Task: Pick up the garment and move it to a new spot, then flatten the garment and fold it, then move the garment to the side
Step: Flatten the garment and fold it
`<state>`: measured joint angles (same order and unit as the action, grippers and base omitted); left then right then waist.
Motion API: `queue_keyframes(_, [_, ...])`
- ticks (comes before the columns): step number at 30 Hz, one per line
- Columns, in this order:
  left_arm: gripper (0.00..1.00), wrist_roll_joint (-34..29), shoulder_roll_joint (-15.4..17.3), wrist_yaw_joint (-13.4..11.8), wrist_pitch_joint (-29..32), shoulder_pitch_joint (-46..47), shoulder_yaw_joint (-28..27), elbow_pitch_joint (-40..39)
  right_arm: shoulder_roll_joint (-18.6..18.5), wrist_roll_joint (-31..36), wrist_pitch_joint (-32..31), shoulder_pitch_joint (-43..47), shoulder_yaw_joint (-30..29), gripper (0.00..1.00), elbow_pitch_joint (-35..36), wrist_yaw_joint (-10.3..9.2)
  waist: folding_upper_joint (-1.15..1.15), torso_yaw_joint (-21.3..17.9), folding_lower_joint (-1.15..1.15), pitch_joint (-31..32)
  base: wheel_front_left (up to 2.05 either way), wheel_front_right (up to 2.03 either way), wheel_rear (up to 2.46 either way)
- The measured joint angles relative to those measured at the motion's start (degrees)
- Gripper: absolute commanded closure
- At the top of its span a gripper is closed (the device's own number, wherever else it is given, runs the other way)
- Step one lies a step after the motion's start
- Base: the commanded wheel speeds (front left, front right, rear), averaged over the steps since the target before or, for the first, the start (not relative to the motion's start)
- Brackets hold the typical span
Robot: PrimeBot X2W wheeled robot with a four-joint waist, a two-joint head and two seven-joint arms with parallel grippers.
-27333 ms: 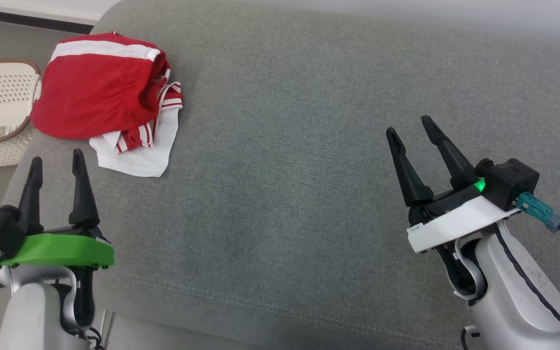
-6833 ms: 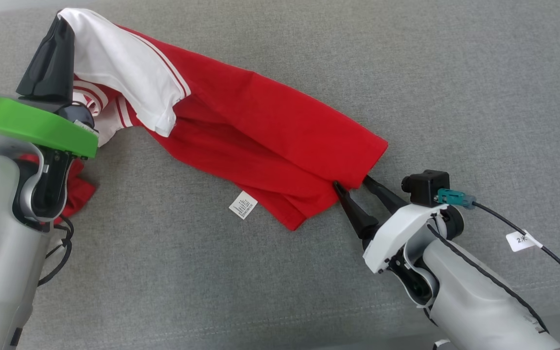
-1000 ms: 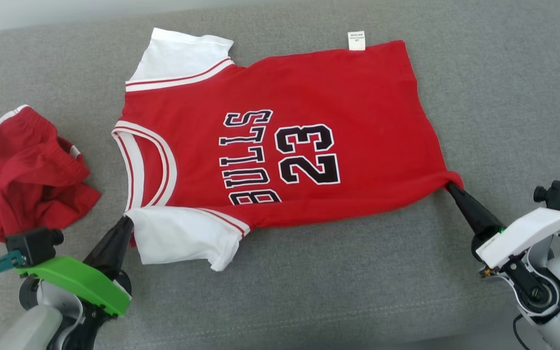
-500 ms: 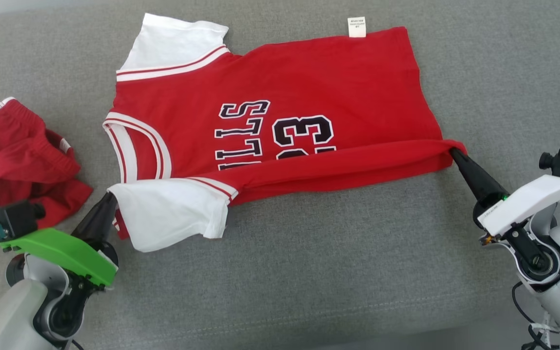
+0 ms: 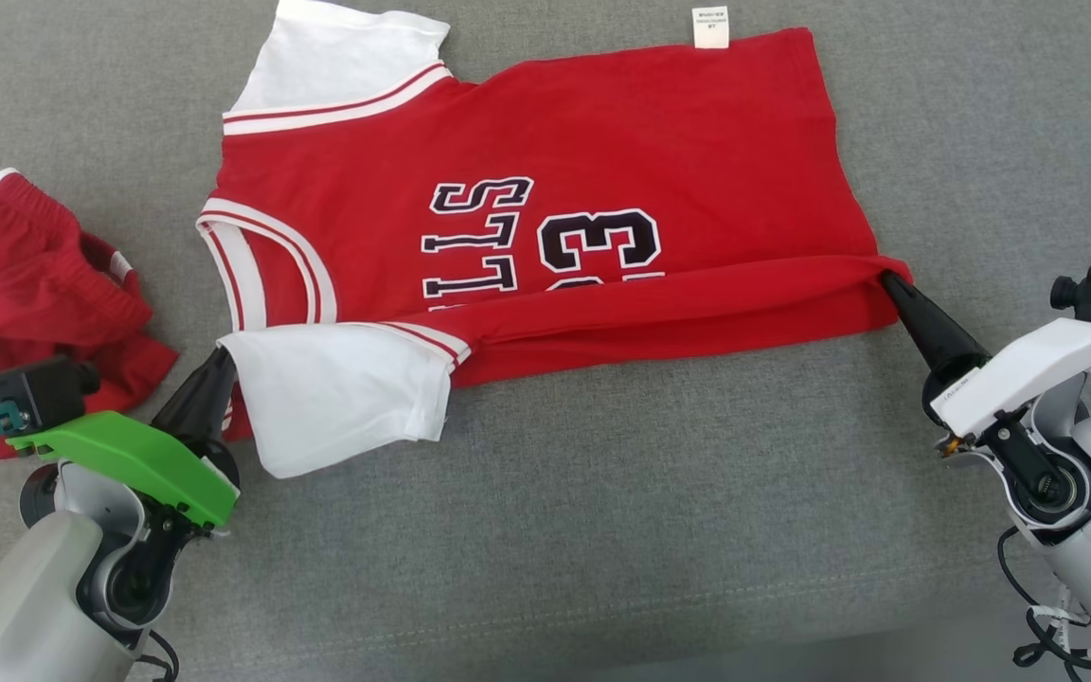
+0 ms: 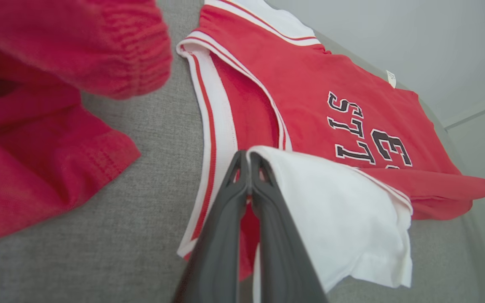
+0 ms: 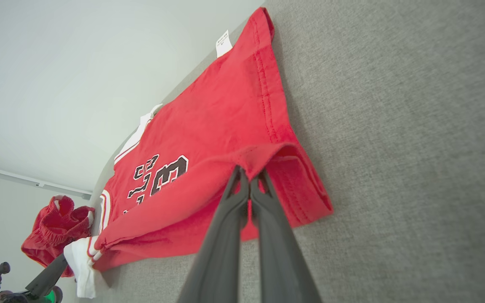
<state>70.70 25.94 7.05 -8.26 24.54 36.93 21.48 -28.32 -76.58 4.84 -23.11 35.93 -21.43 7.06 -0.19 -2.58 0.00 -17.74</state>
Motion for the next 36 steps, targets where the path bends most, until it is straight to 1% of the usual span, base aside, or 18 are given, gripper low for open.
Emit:
queue_keyframes(3, [1.00,-0.51,0.09,0.02,-0.93,0.08,0.07,-0.24,0.01,-0.07,0.41,0.02,-0.09,1.00,-0.20,0.00,0.00,0.03,0.00,0.16,0.00,0.00,0.00])
queue_keyframes(7, [1.00,-1.42,0.36,0.02,-0.96,0.00,1.68,-2.31,0.57,-0.71,1.02,0.34,0.18,1.00,0.71,0.00,0.00,0.09,0.00,0.52,0.00,0.00,0.00])
queue_keyframes(11, [1.00,-1.48,1.03,0.02,-1.45,-1.31,2.72,-4.03,0.43,-1.53,2.27,2.41,0.13,1.00,1.30,0.00,0.00,0.27,0.00,0.75,0.00,0.00,0.00])
queue_keyframes(16, [1.00,-1.49,1.64,0.03,-2.75,-2.26,2.07,-3.04,0.30,-1.64,3.02,3.49,0.23,1.00,1.23,0.00,0.00,0.45,0.00,0.85,0.00,0.00,0.00])
queue_keyframes(20, [1.00,-1.52,1.77,0.03,-2.90,-2.30,2.59,-2.54,0.93,-1.62,2.93,3.36,1.55,1.00,1.65,0.00,0.00,0.26,0.00,1.28,0.00,0.00,0.00])
queue_keyframes(25, [1.00,-1.49,1.93,0.08,-3.42,-3.22,2.41,-3.33,0.20,-1.80,3.61,3.69,1.10,1.00,1.97,0.00,0.00,0.26,0.00,1.49,0.00,0.00,0.00])
queue_keyframes(30, [1.00,-0.73,1.99,0.08,-3.48,-6.03,3.14,-4.82,-0.62,-4.19,4.72,6.65,0.47,1.00,2.29,0.00,0.00,0.51,0.00,2.21,0.00,0.00,0.00])
queue_keyframes(33, [1.00,-0.36,2.82,0.08,-3.49,-8.21,3.48,-5.00,-0.71,-4.90,4.69,8.67,1.11,1.00,2.96,0.00,0.00,0.63,0.00,2.88,0.00,0.00,0.00])
queue_keyframes(36, [1.00,-0.24,2.92,0.08,-3.50,-8.48,3.71,-5.30,-0.75,-5.49,3.96,9.68,2.03,1.00,3.99,0.00,0.00,0.67,0.00,3.42,0.00,0.00,0.00])
